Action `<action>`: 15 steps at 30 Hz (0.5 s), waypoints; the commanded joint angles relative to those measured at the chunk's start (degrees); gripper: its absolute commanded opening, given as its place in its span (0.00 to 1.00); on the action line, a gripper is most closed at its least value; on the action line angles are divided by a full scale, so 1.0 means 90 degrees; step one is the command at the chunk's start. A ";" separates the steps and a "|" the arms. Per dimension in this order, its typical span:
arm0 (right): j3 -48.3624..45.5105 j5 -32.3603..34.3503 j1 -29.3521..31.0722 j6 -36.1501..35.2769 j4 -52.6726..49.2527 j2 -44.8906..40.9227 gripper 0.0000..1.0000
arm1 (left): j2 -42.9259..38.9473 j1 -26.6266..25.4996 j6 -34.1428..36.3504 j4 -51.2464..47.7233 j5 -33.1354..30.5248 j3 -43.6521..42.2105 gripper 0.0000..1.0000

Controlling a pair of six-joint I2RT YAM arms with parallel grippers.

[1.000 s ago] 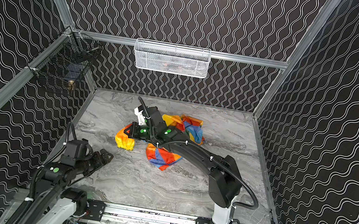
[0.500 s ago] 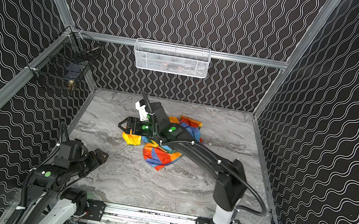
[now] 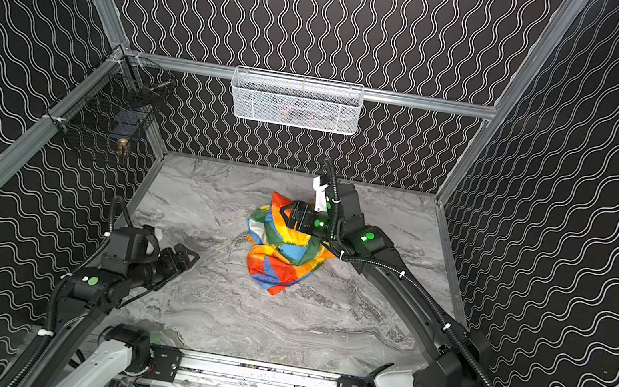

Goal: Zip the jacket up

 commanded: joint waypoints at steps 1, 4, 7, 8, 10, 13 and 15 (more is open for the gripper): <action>-0.0054 -0.0380 0.0058 0.0051 -0.0240 0.0043 0.80 | 0.0174 0.0007 0.0253 0.0275 0.0214 0.0094 0.85; -0.0116 -0.0540 0.0308 0.0102 -0.0370 0.0159 0.81 | 0.0246 0.0007 0.0327 0.0265 0.0213 0.0131 0.86; -0.0171 -0.0690 0.0765 0.0292 -0.0339 0.0389 0.81 | 0.0282 0.0007 0.0337 0.0345 0.0241 0.0076 0.87; -0.0232 -0.0838 0.0898 0.0404 -0.0187 0.0461 0.81 | 0.0310 0.0007 0.0337 0.0403 0.0277 0.0038 0.87; -0.0268 -0.1103 0.1199 0.0740 0.0247 0.0656 0.81 | 0.0372 0.0007 0.0337 0.0508 0.0349 -0.0014 0.87; 0.0186 -0.1246 0.1703 0.1004 0.0630 0.1133 0.81 | 0.0465 0.0007 0.0337 0.0604 0.0373 -0.0067 0.88; 0.0515 -0.1321 0.1923 0.1145 0.0793 0.1512 0.81 | 0.0466 0.0007 0.0319 0.0636 0.0376 -0.0126 0.88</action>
